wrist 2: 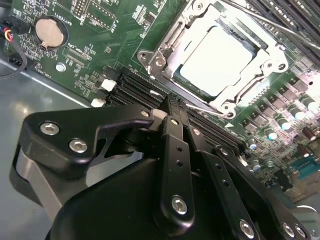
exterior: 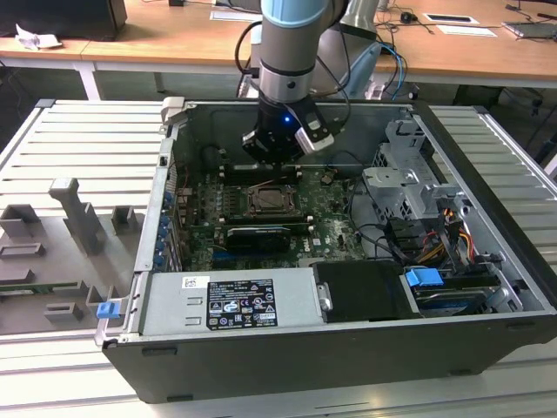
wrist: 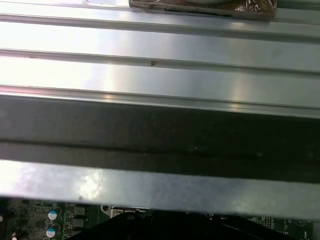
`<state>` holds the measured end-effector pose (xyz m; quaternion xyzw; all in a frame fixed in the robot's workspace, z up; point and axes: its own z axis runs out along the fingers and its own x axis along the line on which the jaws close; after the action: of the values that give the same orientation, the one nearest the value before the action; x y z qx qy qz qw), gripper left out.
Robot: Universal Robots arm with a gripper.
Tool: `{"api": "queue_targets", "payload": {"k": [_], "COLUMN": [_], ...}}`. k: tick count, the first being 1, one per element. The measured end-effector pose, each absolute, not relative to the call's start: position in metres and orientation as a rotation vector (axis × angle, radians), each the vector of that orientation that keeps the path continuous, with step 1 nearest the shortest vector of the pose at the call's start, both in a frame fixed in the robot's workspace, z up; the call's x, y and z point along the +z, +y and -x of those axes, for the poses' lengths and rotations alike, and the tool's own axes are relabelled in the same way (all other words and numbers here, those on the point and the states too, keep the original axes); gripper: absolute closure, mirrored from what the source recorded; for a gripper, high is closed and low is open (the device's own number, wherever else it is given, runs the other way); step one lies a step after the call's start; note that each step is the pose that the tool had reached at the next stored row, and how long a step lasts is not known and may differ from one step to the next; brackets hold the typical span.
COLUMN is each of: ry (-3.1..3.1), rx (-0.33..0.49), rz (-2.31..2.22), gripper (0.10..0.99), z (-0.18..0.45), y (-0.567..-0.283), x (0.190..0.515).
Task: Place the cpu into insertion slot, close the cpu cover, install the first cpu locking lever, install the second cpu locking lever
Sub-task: 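Install the first cpu locking lever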
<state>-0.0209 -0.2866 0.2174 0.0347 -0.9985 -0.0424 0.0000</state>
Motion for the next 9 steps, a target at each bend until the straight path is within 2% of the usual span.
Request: {"api": "queue_targets", "payload": {"k": [9], "ry": [-3.137], "rx": [-0.134], "rz": [-0.109], "gripper": [0.98], "z": [0.0165], "y": [-0.2861], "x": [0.2083]}}
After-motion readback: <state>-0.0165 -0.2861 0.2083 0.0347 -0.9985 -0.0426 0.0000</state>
